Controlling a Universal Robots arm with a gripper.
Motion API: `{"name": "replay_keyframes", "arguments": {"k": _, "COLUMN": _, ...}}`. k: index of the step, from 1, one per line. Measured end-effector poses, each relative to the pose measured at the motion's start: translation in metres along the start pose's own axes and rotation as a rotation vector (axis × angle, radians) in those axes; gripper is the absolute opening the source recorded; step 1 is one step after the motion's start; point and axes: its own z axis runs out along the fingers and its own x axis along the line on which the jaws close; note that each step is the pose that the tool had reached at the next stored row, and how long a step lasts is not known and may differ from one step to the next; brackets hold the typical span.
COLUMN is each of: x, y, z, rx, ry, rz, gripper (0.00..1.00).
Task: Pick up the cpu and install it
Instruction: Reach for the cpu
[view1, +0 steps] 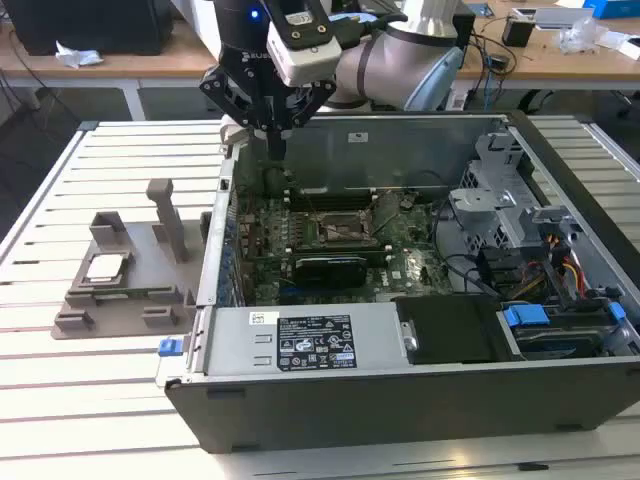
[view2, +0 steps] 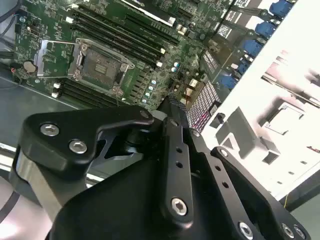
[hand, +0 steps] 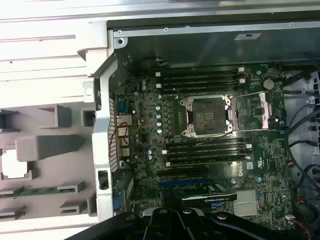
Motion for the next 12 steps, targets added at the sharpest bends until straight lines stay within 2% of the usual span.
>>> {"name": "replay_keyframes", "arguments": {"k": 1, "x": 0.0013, "y": -0.0001, "z": 0.0000, "rx": 0.0000, "ry": 0.0000, "rz": 0.000, "gripper": 0.11}}
{"name": "replay_keyframes", "arguments": {"k": 3, "x": 0.0112, "y": -0.0008, "z": -0.0003, "rx": 0.0000, "ry": 0.0000, "rz": 0.000, "gripper": 0.11}}
{"name": "replay_keyframes", "arguments": {"k": 4, "x": 0.0199, "y": -0.0015, "z": -0.0005, "rx": 0.0000, "ry": 0.0000, "rz": 0.000, "gripper": 0.11}}
{"name": "replay_keyframes", "arguments": {"k": 5, "x": 0.0326, "y": -0.0024, "z": -0.0007, "rx": 0.0000, "ry": 0.0000, "rz": 0.000, "gripper": 0.11}}
{"name": "replay_keyframes", "arguments": {"k": 6, "x": 0.0372, "y": -0.0028, "z": -0.0007, "rx": 0.0000, "ry": 0.0000, "rz": 0.000, "gripper": 0.11}}
{"name": "replay_keyframes", "arguments": {"k": 8, "x": 0.0435, "y": -0.0033, "z": -0.0007, "rx": -0.0001, "ry": -0.0001, "rz": 0.000, "gripper": 0.11}}
{"name": "replay_keyframes", "arguments": {"k": 12, "x": 0.0491, "y": -0.0037, "z": -0.0008, "rx": 0.0001, "ry": 0.0000, "rz": 0.000, "gripper": 0.11}}
